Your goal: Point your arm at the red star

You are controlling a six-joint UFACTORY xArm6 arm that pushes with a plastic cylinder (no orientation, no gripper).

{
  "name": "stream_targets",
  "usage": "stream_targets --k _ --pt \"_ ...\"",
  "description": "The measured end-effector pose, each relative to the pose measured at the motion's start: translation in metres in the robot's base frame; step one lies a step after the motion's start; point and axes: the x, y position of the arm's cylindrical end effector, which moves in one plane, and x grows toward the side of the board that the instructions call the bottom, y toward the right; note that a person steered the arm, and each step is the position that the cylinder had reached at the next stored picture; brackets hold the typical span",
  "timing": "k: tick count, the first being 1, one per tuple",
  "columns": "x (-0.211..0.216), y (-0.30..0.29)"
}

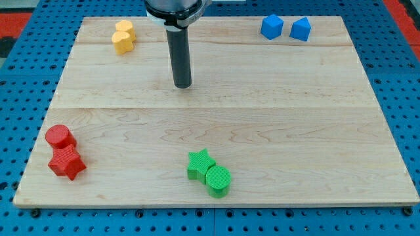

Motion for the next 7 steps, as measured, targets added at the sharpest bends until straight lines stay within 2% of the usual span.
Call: stream_targets --k 3,4,5,6,7 --pt "-0.009 -0.001" --pt "-0.045 0.012" --pt "-0.134 0.062" --pt "-0.178 0.040" --pt "-0.195 0.032"
